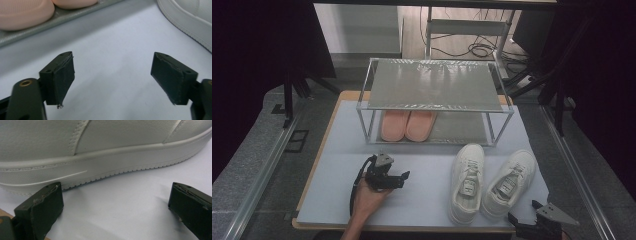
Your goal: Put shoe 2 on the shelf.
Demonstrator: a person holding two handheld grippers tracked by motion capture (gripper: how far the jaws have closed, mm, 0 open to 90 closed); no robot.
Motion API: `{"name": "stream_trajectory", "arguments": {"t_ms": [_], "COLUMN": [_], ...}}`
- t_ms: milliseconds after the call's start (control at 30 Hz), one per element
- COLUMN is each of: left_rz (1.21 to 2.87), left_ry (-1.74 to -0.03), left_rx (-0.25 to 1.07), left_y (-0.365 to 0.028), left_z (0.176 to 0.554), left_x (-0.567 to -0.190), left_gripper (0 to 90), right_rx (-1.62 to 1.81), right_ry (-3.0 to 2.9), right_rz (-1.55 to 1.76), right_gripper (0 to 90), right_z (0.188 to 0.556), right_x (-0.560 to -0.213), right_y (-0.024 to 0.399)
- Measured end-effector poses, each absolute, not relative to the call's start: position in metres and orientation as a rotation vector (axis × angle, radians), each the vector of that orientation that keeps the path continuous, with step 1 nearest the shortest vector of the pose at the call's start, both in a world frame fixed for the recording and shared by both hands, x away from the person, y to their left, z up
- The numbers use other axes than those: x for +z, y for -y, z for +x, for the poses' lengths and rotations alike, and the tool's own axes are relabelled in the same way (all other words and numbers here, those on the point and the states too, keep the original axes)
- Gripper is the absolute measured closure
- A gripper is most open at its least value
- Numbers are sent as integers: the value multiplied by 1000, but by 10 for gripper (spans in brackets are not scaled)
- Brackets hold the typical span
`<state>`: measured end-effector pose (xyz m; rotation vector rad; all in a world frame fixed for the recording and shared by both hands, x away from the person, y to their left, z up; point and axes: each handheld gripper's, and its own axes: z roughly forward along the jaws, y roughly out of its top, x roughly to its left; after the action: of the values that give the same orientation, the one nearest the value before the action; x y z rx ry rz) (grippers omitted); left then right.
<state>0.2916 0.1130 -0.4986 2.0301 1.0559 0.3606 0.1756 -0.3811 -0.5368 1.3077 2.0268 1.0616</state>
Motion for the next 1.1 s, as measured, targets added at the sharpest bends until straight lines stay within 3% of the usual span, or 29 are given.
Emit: {"name": "stream_trajectory", "arguments": {"t_ms": [133, 567, 1100], "left_rz": [2039, 2082, 2123], "left_ry": [-1044, -1094, -1132], "left_rx": [342, 388, 415], "left_y": [-120, -142, -145], "left_z": [276, 253, 254], "left_x": [-502, -516, -524], "left_gripper": [140, 135, 144], "right_rx": [1059, 1069, 1127], "right_ry": [-2033, -2052, -2126], "right_rz": [1309, 1303, 1331], "right_gripper": [16, 122, 135], "right_z": [175, 166, 157], "right_x": [-536, -531, -509], "right_y": [382, 387, 387]}}
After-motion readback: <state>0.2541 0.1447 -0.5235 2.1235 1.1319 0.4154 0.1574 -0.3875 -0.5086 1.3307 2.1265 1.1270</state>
